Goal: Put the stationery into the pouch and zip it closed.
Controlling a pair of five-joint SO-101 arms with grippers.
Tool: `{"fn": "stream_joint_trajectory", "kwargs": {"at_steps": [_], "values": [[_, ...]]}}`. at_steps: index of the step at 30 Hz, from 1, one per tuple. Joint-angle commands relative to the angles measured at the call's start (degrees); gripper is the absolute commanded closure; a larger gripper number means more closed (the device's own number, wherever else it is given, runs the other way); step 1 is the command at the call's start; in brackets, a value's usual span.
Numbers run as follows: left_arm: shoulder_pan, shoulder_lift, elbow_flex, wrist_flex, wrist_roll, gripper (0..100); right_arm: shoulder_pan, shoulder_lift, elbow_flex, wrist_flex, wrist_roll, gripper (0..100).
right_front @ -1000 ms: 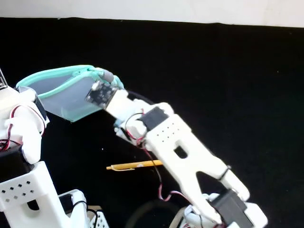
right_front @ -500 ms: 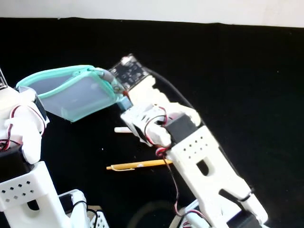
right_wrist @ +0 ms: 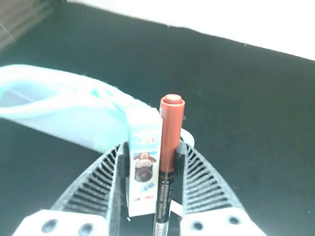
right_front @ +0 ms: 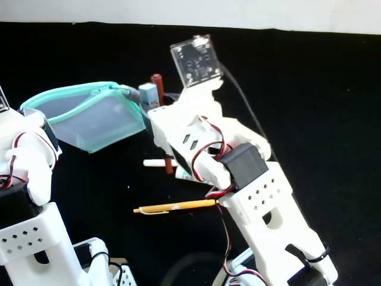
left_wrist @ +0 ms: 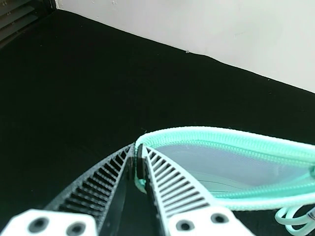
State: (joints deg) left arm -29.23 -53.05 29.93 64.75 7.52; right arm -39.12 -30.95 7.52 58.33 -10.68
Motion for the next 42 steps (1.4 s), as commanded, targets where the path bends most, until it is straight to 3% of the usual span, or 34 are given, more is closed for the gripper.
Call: {"fn": "stream_joint_trajectory", "kwargs": {"at_steps": [1,9,29,42], "values": [[-0.4,0.7,0.1,1.6,-0.5,99,0.9,-1.9,-6.7,-1.5,-1.8,99.2],[-0.1,0.7,0.0,1.8,-0.5,99,0.7,7.3,-22.8,-0.7,-1.5,99.2],[5.0,0.7,-0.2,1.7,-0.5,99,-5.4,41.6,-87.9,17.5,-1.4,99.2],[5.0,0.7,0.0,1.6,-0.5,99,-8.8,49.9,-96.1,16.7,-0.9,99.2]]}}
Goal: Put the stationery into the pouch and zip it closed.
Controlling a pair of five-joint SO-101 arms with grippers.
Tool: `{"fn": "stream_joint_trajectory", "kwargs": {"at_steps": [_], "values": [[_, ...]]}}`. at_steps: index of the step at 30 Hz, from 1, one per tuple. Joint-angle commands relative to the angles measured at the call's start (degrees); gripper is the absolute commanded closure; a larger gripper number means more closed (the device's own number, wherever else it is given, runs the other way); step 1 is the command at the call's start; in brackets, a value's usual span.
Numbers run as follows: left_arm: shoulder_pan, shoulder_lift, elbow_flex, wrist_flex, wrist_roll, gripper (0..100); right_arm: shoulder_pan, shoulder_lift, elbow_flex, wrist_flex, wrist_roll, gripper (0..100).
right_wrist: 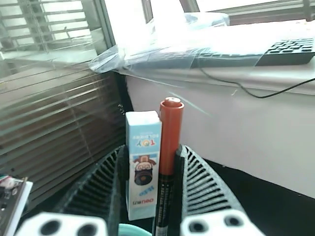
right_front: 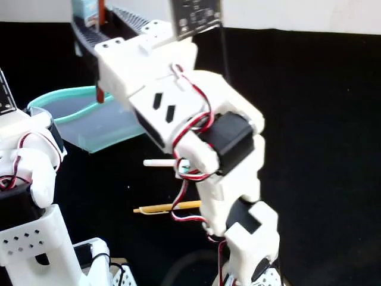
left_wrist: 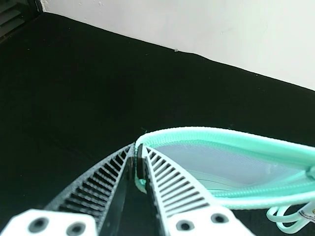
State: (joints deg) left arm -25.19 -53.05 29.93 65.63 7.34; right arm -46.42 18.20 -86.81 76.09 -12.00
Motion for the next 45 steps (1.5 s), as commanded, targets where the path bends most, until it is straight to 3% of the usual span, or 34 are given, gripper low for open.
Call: {"fn": "stream_joint_trajectory", "kwargs": {"at_steps": [1,21,35,45], "values": [[0.9,0.7,0.0,0.7,-0.4,99,-1.5,1.5,-1.8,-1.5,1.8,99.2],[0.9,0.7,0.1,1.0,-0.4,99,-1.8,14.7,-14.5,-3.6,3.6,99.2],[0.6,0.7,0.1,0.6,-0.4,99,-3.0,16.5,-14.4,11.6,3.6,99.2],[0.6,0.8,0.1,0.6,-0.4,99,-3.1,23.1,-14.5,14.3,3.5,99.2]]}}
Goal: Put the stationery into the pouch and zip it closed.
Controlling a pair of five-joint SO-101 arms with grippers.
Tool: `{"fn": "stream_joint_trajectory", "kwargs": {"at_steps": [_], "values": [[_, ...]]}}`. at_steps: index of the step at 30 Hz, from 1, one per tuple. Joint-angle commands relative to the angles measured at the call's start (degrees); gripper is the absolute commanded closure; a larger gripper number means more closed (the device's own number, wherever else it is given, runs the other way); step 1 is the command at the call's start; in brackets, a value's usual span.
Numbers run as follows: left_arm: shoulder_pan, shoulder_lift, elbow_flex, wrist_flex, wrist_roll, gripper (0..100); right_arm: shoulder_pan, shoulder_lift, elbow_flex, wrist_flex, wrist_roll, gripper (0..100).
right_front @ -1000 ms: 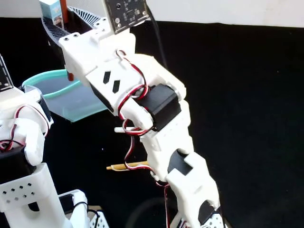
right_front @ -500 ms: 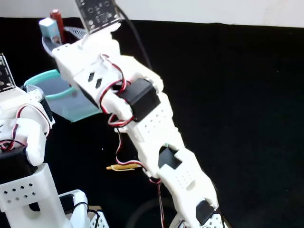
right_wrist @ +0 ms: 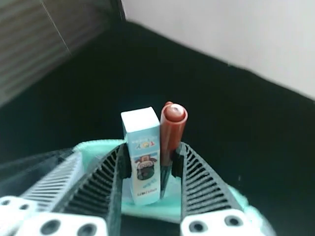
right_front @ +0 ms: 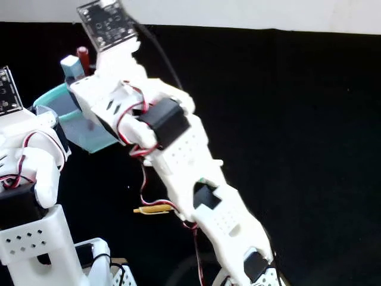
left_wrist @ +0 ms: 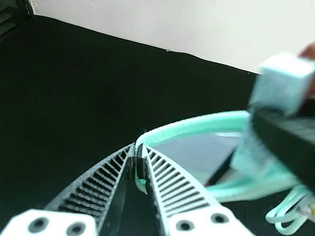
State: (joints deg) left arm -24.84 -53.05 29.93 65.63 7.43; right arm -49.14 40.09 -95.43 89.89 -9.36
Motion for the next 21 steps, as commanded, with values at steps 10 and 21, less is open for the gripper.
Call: {"fn": "stream_joint_trajectory", "kwargs": {"at_steps": [10,21], "values": [[-2.0,0.8,0.1,0.6,-0.4,99,-1.1,3.7,-5.8,1.2,1.0,98.9],[-2.1,0.8,0.1,0.6,-0.4,99,-1.4,3.3,-5.8,5.3,1.0,84.8]]}}
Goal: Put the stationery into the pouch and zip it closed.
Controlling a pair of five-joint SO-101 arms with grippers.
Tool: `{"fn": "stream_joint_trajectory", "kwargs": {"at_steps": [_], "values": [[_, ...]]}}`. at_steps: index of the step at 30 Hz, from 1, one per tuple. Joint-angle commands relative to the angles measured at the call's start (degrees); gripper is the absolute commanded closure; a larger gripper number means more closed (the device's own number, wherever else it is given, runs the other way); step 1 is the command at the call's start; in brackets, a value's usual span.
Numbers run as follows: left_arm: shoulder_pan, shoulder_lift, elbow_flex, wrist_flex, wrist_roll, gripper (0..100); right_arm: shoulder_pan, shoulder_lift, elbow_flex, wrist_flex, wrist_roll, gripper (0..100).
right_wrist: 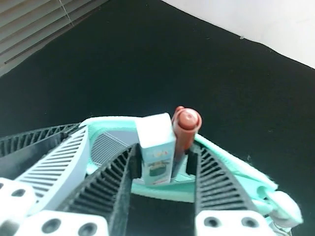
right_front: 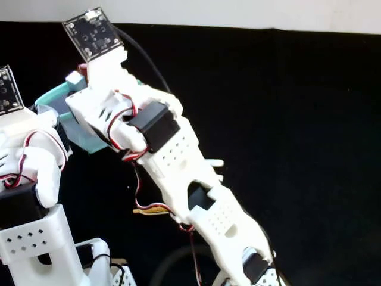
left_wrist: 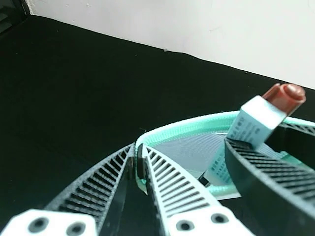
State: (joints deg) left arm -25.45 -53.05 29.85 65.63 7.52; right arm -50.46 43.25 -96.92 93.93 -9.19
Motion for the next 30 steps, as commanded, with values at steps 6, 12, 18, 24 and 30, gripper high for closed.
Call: {"fn": "stream_joint_trajectory", "kwargs": {"at_steps": [6,12,18,24,30], "values": [[-1.5,0.8,0.2,0.6,-0.5,99,0.0,-2.7,-4.4,1.3,0.8,84.8],[-1.5,0.8,0.2,0.6,-0.5,99,0.0,-11.7,-4.4,1.3,0.8,84.8],[-1.4,0.8,0.2,0.6,-0.5,99,0.0,-14.6,-4.4,2.2,0.8,84.8],[-1.3,0.8,0.2,0.6,-0.5,99,0.0,-14.6,-4.4,2.5,0.8,84.8],[-1.1,0.8,0.2,0.6,-0.5,99,0.0,-14.8,-4.4,5.8,0.8,84.8]]}}
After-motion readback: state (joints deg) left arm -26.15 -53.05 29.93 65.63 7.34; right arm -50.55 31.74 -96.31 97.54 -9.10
